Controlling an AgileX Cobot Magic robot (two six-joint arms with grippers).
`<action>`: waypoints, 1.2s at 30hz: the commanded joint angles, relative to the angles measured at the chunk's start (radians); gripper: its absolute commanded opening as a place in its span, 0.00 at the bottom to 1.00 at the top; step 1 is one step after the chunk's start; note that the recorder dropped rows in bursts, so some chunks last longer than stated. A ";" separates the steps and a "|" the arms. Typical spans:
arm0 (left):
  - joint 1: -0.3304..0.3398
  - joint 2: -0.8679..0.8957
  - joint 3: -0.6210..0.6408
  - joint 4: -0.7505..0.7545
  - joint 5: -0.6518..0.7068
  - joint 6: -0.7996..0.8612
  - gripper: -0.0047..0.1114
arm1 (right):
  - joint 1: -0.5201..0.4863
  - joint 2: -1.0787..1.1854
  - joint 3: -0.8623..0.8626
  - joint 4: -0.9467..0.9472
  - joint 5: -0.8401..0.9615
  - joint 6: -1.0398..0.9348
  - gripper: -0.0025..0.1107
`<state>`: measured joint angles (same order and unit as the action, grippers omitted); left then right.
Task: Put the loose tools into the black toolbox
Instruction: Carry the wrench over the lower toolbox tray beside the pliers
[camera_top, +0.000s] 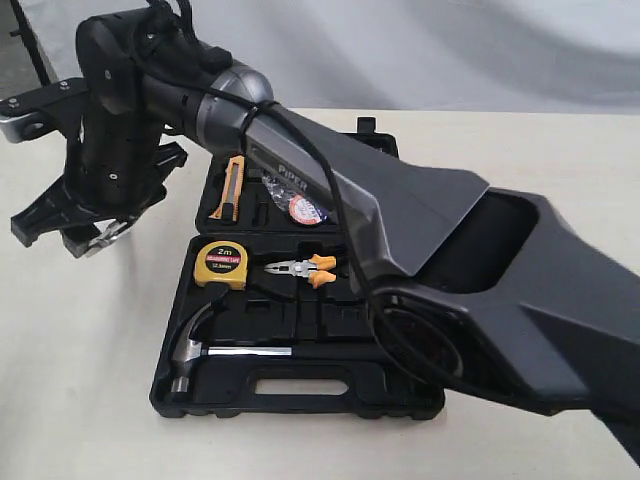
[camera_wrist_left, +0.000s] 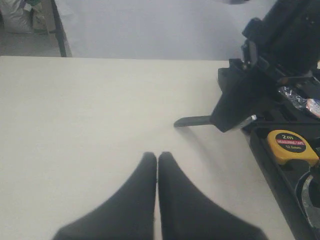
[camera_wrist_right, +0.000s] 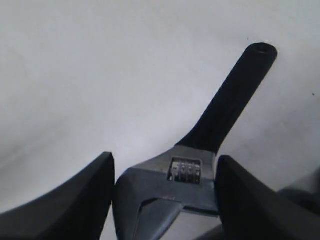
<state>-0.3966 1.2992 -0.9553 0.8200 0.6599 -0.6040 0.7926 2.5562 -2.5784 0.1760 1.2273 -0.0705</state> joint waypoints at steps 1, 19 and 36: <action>0.003 -0.008 0.009 -0.014 -0.017 -0.010 0.05 | -0.031 -0.106 0.165 0.000 -0.006 -0.067 0.03; 0.003 -0.008 0.009 -0.014 -0.017 -0.010 0.05 | -0.208 -0.292 0.711 -0.004 -0.006 -0.196 0.03; 0.003 -0.008 0.009 -0.014 -0.017 -0.010 0.05 | -0.208 -0.370 0.730 -0.023 -0.048 -0.093 0.50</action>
<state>-0.3966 1.2992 -0.9553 0.8200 0.6599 -0.6040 0.5904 2.2245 -1.8474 0.1629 1.2073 -0.1903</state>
